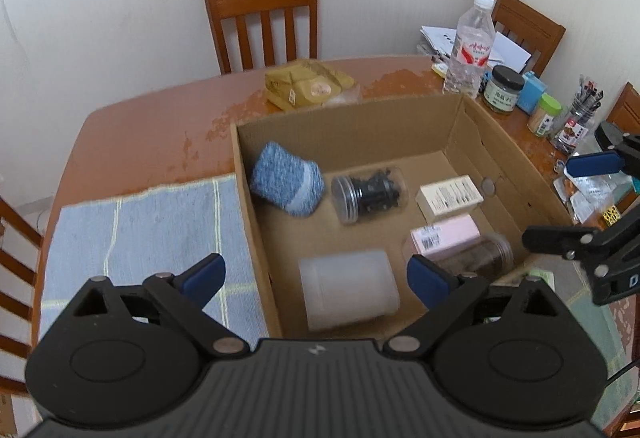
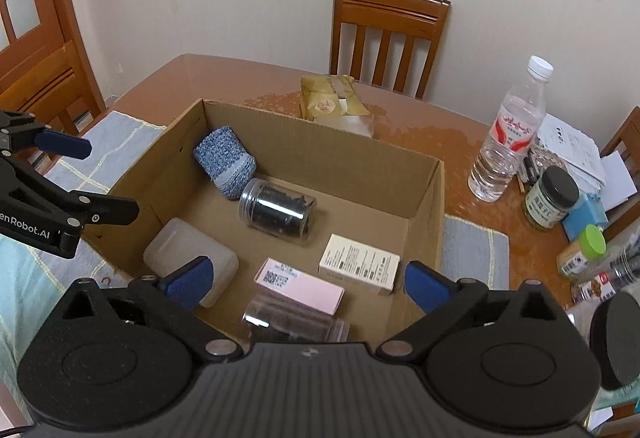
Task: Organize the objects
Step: 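Carry the pink box and blue sock into the cardboard box and release both, then move both tools back over the pile on the towel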
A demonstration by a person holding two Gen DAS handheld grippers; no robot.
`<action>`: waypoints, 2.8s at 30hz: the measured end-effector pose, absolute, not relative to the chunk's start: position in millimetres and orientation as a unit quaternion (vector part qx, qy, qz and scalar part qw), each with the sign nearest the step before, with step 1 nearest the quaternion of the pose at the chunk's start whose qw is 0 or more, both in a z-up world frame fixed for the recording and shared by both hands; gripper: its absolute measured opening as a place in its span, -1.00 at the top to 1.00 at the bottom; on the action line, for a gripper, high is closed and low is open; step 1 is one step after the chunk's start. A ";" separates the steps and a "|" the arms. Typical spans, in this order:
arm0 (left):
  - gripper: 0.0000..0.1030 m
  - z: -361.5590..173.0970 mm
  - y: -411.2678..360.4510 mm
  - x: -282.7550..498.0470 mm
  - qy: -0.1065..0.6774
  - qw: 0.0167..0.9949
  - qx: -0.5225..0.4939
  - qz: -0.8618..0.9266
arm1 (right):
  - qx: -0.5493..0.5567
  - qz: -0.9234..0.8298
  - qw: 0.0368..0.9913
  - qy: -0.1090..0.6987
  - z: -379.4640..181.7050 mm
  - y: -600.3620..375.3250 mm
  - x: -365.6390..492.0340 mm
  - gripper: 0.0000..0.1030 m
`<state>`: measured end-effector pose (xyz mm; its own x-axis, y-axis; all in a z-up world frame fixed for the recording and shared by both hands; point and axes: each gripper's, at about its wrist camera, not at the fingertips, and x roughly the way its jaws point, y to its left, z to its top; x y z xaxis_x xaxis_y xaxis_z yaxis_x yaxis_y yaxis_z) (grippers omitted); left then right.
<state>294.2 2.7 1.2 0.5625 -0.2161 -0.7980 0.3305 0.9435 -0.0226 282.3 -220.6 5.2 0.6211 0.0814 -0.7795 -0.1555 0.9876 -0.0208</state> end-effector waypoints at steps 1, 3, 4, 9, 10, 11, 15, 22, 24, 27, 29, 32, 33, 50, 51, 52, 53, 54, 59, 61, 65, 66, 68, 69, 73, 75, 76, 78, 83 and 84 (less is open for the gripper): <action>-0.89 -1.4 3.9 289.9 0.444 0.880 0.061 -0.155 | -0.041 0.066 0.900 0.430 4.7 -221.2 278.3 -1.00; -0.89 -6.1 6.7 282.1 0.450 0.878 0.054 -0.153 | -0.037 0.063 0.900 0.430 4.2 -223.3 270.0 -1.00; -0.89 -8.1 7.9 277.8 0.451 0.878 0.053 -0.151 | -0.035 0.061 0.901 0.429 3.7 -223.9 264.9 -1.00; -0.89 -16.7 13.3 258.2 0.455 0.878 0.047 -0.143 | -0.027 0.057 0.905 0.421 -1.0 -225.8 237.8 -1.00; -0.89 -18.9 13.5 254.3 0.458 0.877 0.045 -0.140 | -0.026 0.055 0.905 0.420 -2.8 -226.2 232.0 -1.00; -0.89 -21.2 13.3 250.5 0.459 0.876 0.044 -0.138 | -0.025 0.052 0.906 0.419 -5.2 -225.8 225.4 -1.00; -0.90 -33.3 10.0 235.4 0.468 0.874 0.033 -0.127 | -0.017 0.047 0.904 0.424 -16.7 -225.8 206.8 -1.00; -0.90 -59.0 4.6 215.3 0.495 0.864 -0.030 -0.086 | -0.032 0.054 0.904 0.424 -47.1 -222.7 183.3 -1.00; -0.89 -65.8 2.2 211.7 0.498 0.863 -0.041 -0.071 | -0.026 0.061 0.902 0.428 -56.4 -223.7 178.1 -1.00; -0.90 -75.6 -1.0 209.1 0.508 0.858 -0.049 -0.055 | -0.010 0.057 0.895 0.443 -67.4 -226.8 174.1 -1.00; -0.90 -82.1 -1.1 207.2 0.514 0.855 -0.058 -0.043 | -0.001 0.063 0.892 0.448 -71.8 -228.1 172.1 -1.00; -0.90 -89.5 0.2 203.9 0.520 0.851 -0.071 -0.026 | -0.006 0.066 0.892 0.448 -73.2 -226.9 169.9 -1.00; -0.89 -91.6 0.4 202.7 0.522 0.850 -0.072 -0.021 | -0.007 0.068 0.892 0.447 -73.1 -227.1 169.2 -1.00; -0.90 -116.8 4.3 168.9 0.557 0.827 -0.080 0.019 | -0.018 0.101 0.888 0.449 -78.9 -241.0 180.6 -1.00; -0.91 -118.2 5.4 166.1 0.557 0.826 -0.083 0.019 | -0.025 0.107 0.887 0.449 -80.1 -240.9 182.5 -1.00; -0.91 -119.0 7.2 163.0 0.557 0.826 -0.090 0.019 | -0.032 0.112 0.886 0.449 -80.8 -240.8 184.3 -1.00; -0.91 -119.4 9.2 160.4 0.557 0.825 -0.096 0.021 | -0.041 0.117 0.885 0.448 -81.7 -239.9 187.0 -1.00; -0.91 -119.3 11.3 157.7 0.557 0.824 -0.102 0.024 | -0.049 0.121 0.885 0.448 -82.5 -238.8 189.5 -1.00; -0.91 -113.5 15.3 148.1 0.552 0.826 -0.110 0.034 | -0.093 0.147 0.877 0.449 -92.0 -230.2 206.5 -1.00; -0.91 -110.1 15.2 145.5 0.548 0.828 -0.112 0.036 | -0.096 0.164 0.874 0.448 -95.4 -227.8 212.2 -1.00; -0.90 -106.3 18.4 142.1 0.544 0.830 -0.119 0.040 | -0.100 0.188 0.868 0.449 -96.7 -221.6 215.9 -1.00; -0.90 -106.1 19.0 142.0 0.544 0.830 -0.119 0.040 | -0.106 0.191 0.866 0.449 -96.4 -219.3 214.8 -1.00; -0.90 -104.9 20.1 144.6 0.543 0.830 -0.119 0.040 | -0.113 0.199 0.865 0.447 -94.3 -216.6 211.3 -1.00; -0.90 -104.8 19.7 145.0 0.543 0.830 -0.119 0.040 | -0.113 0.204 0.864 0.447 -92.7 -215.2 208.6 -1.00; -0.90 -104.9 16.5 149.8 0.543 0.831 -0.117 0.032 | -0.116 0.227 0.859 0.445 -85.0 -208.7 196.4 -1.00; -0.90 -104.8 14.7 151.7 0.543 0.831 -0.116 0.028 | -0.117 0.238 0.856 0.443 -81.3 -204.4 188.9 -1.00; -0.90 -104.9 13.8 152.3 0.543 0.832 -0.115 0.025 | -0.115 0.245 0.855 0.443 -79.8 -202.0 185.3 -1.00; -0.91 -104.7 12.4 153.0 0.543 0.832 -0.114 0.021 | -0.115 0.254 0.853 0.442 -77.4 -197.2 179.6 -1.00; -0.90 -104.0 12.5 152.7 0.543 0.832 -0.113 0.013 | -0.102 0.275 0.842 0.453 -74.8 -186.7 170.0 -1.00; -0.91 -103.9 12.6 152.7 0.544 0.832 -0.114 0.013 | -0.096 0.281 0.837 0.460 -75.8 -186.3 169.0 -1.00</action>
